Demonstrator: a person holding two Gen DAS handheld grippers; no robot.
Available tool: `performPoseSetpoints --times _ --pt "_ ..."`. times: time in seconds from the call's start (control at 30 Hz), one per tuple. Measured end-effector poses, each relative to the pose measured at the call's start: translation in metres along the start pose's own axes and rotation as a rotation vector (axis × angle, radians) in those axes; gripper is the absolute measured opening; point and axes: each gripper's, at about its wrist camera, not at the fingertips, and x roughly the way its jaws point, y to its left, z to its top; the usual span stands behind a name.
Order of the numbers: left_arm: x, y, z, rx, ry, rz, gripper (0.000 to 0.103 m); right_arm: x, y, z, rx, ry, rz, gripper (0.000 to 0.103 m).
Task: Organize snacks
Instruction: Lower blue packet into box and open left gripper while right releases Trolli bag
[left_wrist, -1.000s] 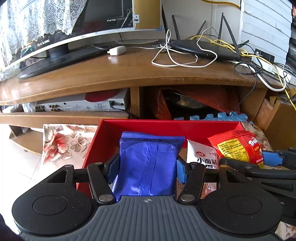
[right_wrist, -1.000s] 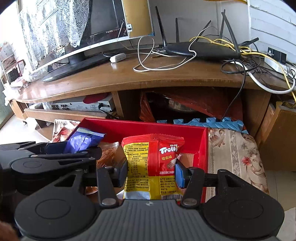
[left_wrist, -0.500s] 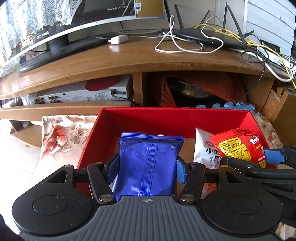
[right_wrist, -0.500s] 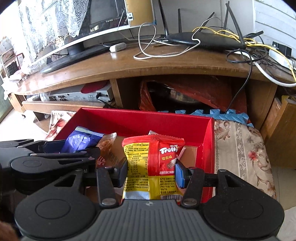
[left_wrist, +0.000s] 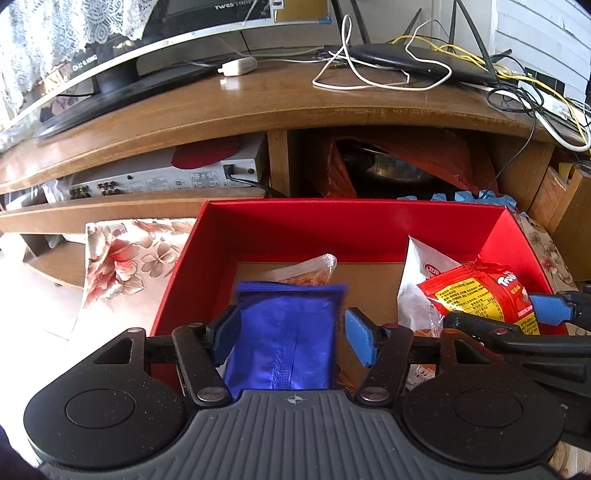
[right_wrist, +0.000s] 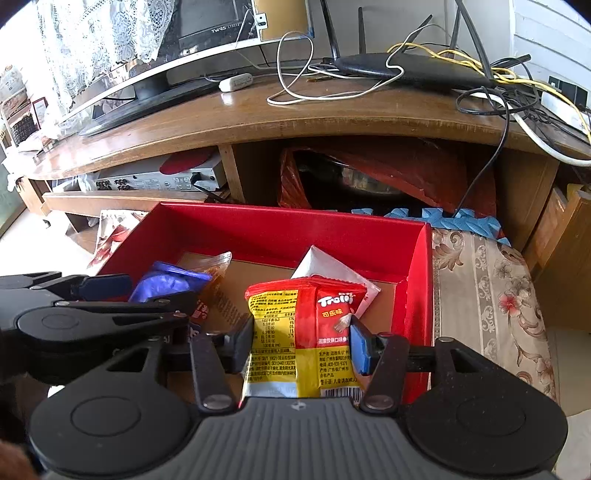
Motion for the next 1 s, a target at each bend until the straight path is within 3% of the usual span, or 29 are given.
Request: performPoseSetpoints --times 0.53,1.0 --pt "-0.016 0.005 0.002 -0.022 -0.035 -0.008 0.082 -0.022 0.002 0.001 -0.005 -0.038 -0.001 0.057" --pt "-0.05 0.014 -0.01 -0.045 -0.074 -0.017 0.083 -0.057 0.018 -0.013 -0.017 -0.058 0.015 0.057"
